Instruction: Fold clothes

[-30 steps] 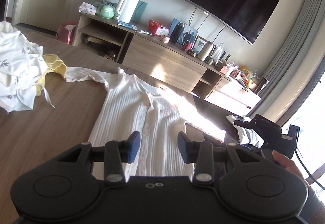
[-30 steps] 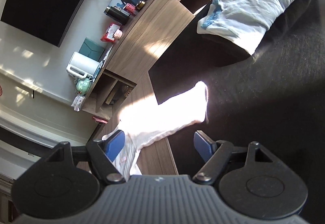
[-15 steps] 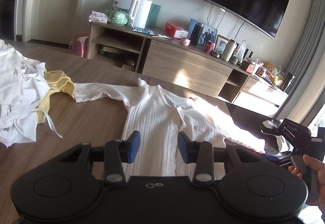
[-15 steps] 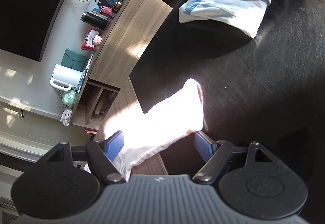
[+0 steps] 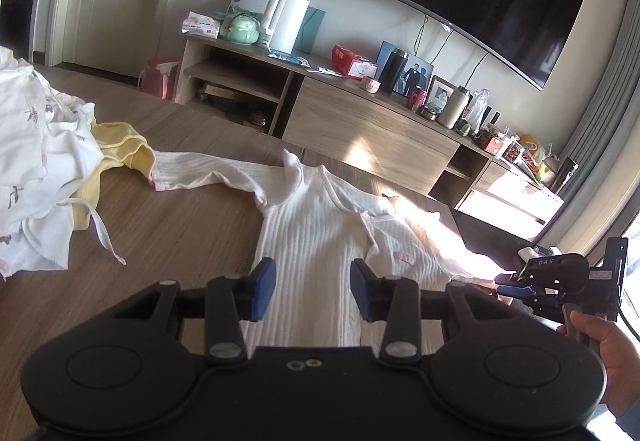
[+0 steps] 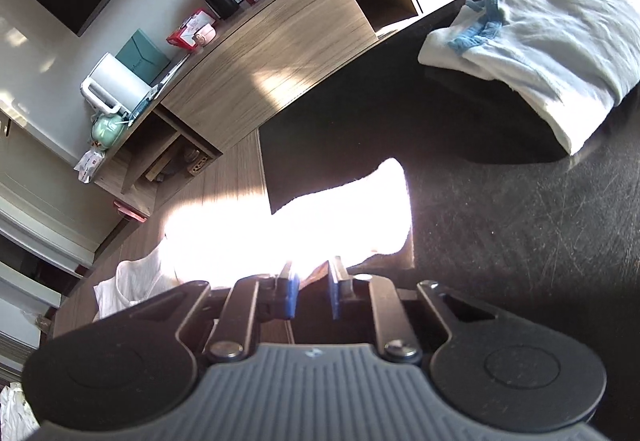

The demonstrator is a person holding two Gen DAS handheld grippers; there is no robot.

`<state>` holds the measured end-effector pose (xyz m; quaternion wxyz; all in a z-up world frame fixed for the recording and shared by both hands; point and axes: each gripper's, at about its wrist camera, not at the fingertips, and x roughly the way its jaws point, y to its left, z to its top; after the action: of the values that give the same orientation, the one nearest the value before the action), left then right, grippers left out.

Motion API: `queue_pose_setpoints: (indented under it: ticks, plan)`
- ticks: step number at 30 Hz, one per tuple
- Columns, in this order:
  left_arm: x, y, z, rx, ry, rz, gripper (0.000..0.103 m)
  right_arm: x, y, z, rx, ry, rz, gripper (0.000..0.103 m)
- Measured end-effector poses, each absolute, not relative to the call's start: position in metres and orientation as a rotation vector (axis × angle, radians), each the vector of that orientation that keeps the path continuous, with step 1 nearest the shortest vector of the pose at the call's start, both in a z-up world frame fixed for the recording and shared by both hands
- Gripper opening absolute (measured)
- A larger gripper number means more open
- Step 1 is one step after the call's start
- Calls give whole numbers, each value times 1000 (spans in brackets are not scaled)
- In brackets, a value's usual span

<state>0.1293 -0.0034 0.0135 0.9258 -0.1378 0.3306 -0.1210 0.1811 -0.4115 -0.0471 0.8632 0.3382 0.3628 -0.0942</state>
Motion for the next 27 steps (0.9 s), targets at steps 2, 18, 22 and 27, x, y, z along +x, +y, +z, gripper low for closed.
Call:
queue_pose_setpoints:
  ticks: [2, 18, 22, 27]
  plan:
    - [128, -3, 14, -284, 674, -254, 40, 181, -414, -47, 727, 759, -219, 20]
    - [124, -24, 22, -106, 626, -205, 40, 180, -431, -36, 777, 764, -352, 40]
    - [118, -32, 26, -75, 607, -236, 40, 184, -429, -39, 727, 765, -349, 15]
    - [114, -48, 25, -38, 603, -293, 40, 184, -430, -41, 657, 749, -324, 9]
